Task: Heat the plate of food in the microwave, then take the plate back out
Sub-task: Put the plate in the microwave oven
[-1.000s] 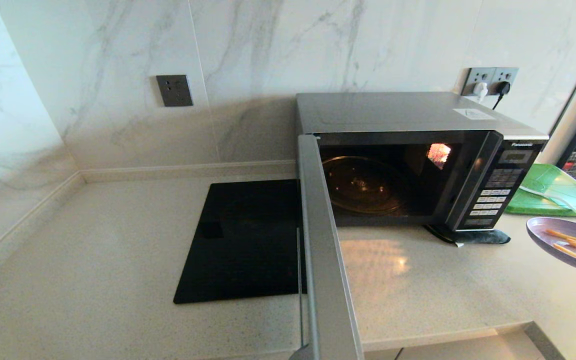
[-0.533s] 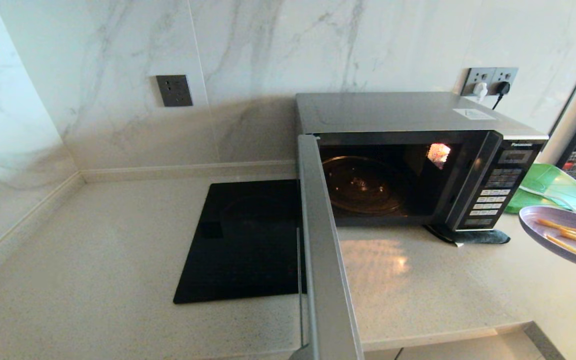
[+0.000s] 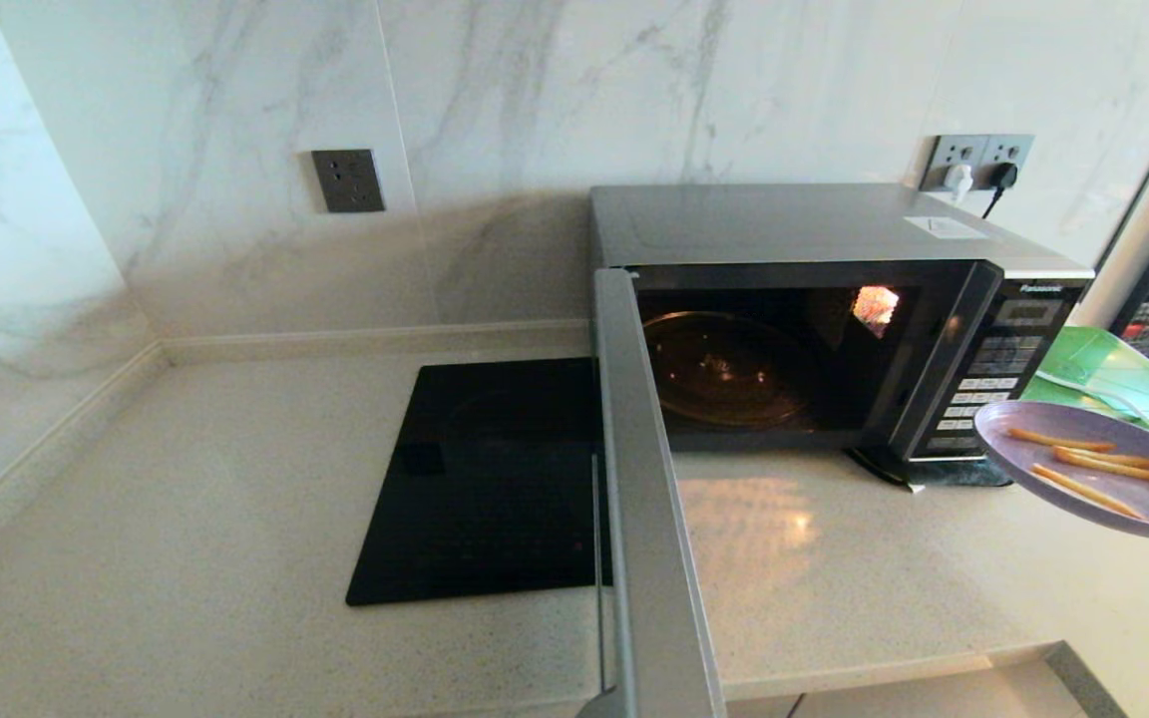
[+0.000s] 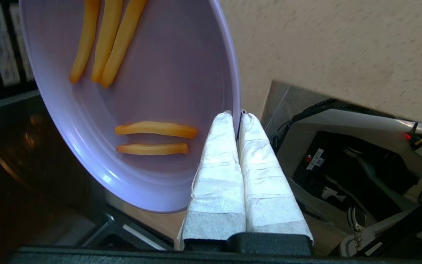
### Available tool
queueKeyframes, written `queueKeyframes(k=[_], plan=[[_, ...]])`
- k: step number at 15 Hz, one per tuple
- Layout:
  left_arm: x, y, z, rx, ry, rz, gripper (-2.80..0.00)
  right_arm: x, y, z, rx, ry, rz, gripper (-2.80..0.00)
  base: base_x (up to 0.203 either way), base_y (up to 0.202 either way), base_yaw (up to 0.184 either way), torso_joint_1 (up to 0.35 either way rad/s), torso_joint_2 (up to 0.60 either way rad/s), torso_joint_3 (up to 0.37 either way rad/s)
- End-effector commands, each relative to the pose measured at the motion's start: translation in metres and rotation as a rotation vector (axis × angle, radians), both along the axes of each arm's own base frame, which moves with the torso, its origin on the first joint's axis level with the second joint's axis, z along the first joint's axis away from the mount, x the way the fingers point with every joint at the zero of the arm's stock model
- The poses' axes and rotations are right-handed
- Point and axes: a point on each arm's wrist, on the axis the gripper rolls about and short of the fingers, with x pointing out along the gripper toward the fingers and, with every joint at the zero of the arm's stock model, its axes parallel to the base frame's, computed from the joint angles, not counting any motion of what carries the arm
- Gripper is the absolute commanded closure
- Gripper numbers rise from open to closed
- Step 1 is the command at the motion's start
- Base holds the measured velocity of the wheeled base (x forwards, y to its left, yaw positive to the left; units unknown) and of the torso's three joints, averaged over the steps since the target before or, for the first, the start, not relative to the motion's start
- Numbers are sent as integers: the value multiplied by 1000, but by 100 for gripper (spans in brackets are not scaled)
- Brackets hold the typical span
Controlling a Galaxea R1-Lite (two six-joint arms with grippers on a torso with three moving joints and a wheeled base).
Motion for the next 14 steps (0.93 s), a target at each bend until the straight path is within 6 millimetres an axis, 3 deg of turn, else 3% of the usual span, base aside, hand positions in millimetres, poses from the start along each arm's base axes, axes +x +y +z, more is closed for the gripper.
queueKeyframes(k=[1, 9, 14], plan=[[0, 0, 0, -1, 1, 1, 0, -1, 15, 3, 1, -10, 48, 0, 0, 0, 0, 0, 0, 0], [0, 0, 0, -1, 1, 1, 0, 4, 73, 7, 13, -28, 268, 0, 0, 0, 0, 0, 0, 0], [0, 0, 0, -1, 1, 1, 0, 8, 92, 8, 13, -32, 356, 0, 0, 0, 0, 0, 0, 0]])
